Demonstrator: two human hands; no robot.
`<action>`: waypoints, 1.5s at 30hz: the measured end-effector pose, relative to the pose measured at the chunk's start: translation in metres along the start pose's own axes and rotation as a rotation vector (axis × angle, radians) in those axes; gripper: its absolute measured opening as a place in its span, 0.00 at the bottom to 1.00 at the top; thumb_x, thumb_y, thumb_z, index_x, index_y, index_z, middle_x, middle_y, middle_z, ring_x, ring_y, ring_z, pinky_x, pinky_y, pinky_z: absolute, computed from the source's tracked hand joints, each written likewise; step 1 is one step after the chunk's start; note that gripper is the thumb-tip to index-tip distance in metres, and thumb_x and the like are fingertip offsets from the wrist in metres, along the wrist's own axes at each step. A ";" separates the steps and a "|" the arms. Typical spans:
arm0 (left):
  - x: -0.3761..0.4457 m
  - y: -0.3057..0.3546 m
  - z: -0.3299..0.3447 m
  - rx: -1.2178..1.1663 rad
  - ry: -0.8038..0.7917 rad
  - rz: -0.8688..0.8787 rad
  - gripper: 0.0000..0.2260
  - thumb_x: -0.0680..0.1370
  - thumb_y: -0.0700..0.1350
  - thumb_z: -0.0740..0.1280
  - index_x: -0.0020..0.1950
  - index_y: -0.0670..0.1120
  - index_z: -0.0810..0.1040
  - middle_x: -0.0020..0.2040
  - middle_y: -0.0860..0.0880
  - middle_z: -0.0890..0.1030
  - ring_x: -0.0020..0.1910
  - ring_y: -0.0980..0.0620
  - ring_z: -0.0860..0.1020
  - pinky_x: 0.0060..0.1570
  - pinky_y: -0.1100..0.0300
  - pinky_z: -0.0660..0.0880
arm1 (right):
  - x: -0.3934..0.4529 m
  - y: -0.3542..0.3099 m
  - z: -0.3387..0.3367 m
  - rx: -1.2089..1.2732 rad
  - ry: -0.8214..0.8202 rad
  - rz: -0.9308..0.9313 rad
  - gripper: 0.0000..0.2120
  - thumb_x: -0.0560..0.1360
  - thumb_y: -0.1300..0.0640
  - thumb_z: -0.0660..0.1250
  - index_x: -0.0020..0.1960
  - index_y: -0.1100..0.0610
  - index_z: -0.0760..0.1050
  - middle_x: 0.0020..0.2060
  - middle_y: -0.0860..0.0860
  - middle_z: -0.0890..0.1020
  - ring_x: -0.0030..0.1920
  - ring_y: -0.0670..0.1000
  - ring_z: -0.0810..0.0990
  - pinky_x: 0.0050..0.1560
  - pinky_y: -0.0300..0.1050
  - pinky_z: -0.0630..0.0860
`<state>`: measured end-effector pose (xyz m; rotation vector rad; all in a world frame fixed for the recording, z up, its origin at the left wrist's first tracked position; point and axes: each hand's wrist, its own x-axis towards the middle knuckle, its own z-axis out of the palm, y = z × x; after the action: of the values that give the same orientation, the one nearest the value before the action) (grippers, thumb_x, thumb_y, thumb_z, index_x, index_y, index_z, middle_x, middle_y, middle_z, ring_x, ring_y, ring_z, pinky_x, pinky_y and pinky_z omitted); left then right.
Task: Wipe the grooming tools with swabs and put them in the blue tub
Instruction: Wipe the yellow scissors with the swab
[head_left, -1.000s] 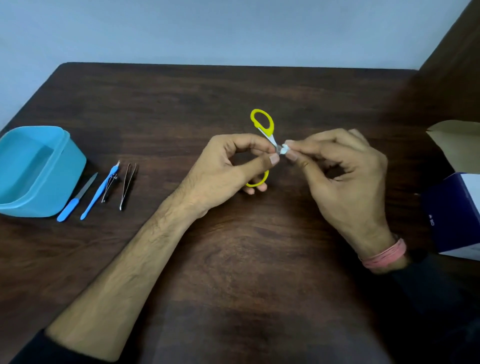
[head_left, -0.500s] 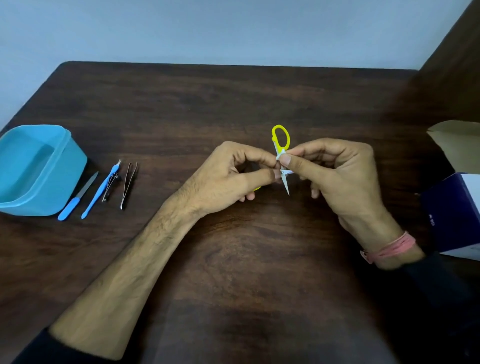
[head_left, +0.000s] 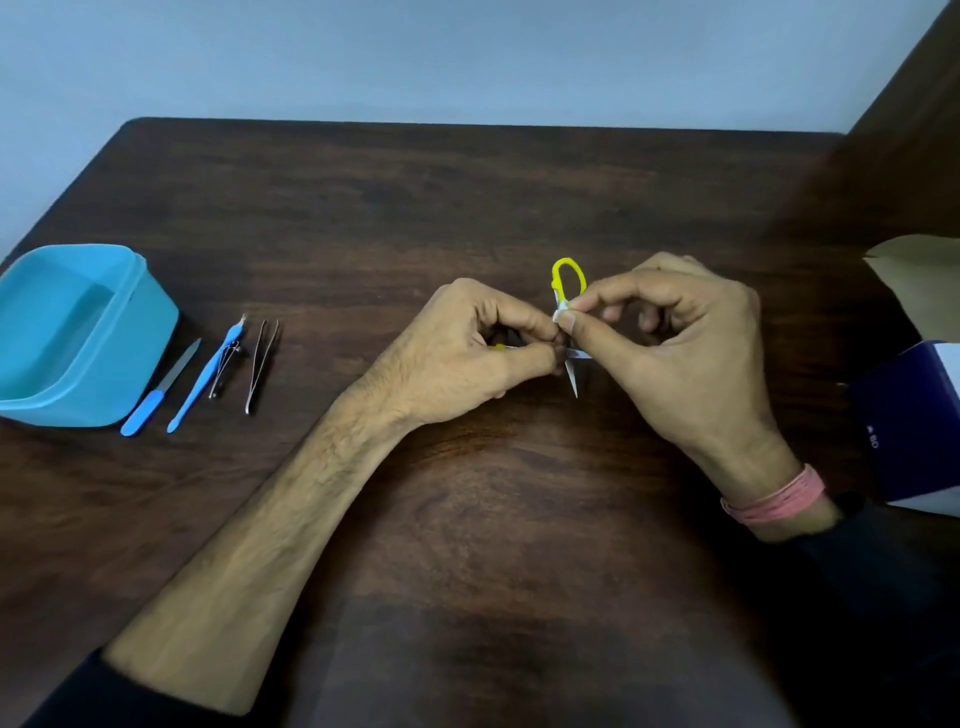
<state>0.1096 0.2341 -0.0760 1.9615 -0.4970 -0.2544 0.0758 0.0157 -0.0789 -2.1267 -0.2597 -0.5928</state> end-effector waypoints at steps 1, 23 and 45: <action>0.000 -0.001 0.001 -0.001 -0.005 -0.002 0.04 0.82 0.40 0.76 0.52 0.46 0.92 0.35 0.58 0.85 0.27 0.63 0.77 0.29 0.74 0.69 | -0.002 0.001 0.000 0.004 -0.013 0.001 0.05 0.74 0.55 0.84 0.47 0.49 0.90 0.37 0.46 0.83 0.38 0.51 0.74 0.45 0.41 0.70; 0.000 0.002 -0.001 -0.178 -0.046 -0.041 0.07 0.82 0.35 0.76 0.57 0.45 0.85 0.51 0.51 0.91 0.30 0.54 0.83 0.32 0.62 0.80 | -0.002 0.001 0.004 0.305 0.015 0.148 0.04 0.81 0.61 0.78 0.51 0.58 0.84 0.43 0.51 0.90 0.40 0.51 0.89 0.37 0.47 0.81; 0.002 0.002 -0.003 -0.254 -0.006 -0.037 0.12 0.84 0.39 0.74 0.68 0.46 0.85 0.50 0.51 0.91 0.28 0.55 0.80 0.32 0.60 0.80 | -0.004 0.002 0.007 0.009 0.046 -0.033 0.03 0.78 0.55 0.81 0.52 0.52 0.89 0.47 0.49 0.84 0.49 0.54 0.85 0.48 0.55 0.82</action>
<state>0.1119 0.2356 -0.0731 1.7236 -0.4115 -0.3309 0.0758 0.0202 -0.0856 -2.1006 -0.2715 -0.6580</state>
